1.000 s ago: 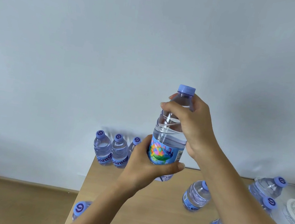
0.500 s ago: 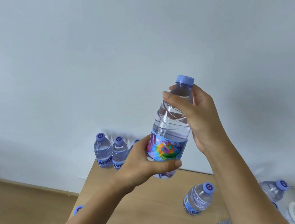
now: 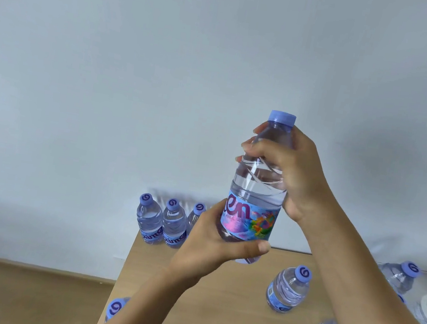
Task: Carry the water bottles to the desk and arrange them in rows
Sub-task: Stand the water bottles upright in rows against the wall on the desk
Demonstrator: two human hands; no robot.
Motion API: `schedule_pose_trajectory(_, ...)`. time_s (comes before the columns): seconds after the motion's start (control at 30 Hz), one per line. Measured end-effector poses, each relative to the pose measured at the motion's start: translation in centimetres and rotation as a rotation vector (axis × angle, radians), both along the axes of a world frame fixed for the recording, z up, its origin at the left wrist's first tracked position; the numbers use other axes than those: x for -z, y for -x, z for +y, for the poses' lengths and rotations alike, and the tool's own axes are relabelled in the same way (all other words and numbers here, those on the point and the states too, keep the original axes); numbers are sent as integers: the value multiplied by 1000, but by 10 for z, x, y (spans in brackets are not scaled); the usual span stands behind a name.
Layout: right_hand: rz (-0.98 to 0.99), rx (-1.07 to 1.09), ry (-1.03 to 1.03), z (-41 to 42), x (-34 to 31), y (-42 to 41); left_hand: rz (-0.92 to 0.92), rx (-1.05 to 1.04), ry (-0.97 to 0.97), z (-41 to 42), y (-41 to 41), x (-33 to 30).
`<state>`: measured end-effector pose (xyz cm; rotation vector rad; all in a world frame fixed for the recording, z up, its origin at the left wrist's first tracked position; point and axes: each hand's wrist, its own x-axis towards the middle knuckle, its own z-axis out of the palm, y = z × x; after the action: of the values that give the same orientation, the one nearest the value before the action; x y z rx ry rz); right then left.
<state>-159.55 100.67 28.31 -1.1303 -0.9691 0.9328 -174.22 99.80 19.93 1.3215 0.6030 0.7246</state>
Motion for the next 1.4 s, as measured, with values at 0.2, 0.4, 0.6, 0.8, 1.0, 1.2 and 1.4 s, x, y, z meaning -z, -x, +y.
schedule_pose_trajectory(0.2, 99, -193, -99, -1, -6, -13, -75, 39, 4, 1, 0, -3)
schedule_pose_trajectory(0.4, -98, 60, -102, -3, -6, 0, -39, -162, -64, -2, -6, -4)
schedule_pose_trajectory(0.6, -64, 153, -103, -5, -3, 12, 13, -238, -115, -8, -10, 0)
schedule_pose_trajectory(0.8, 42, -30, -86, -5, -10, 1, -41, -39, -39, -3, -2, -5)
schedule_pose_trajectory(1.0, 143, -277, -100, -4, -12, -10, -15, 70, -54, 3, 3, -8)
schedule_pose_trajectory(1.2, -84, -45, -59, -3, -11, 0, 13, -124, -127, 0, -2, -6)
schedule_pose_trajectory(1.4, -36, 24, -45, -3, -5, 7, 55, -232, -176, -2, -5, -2)
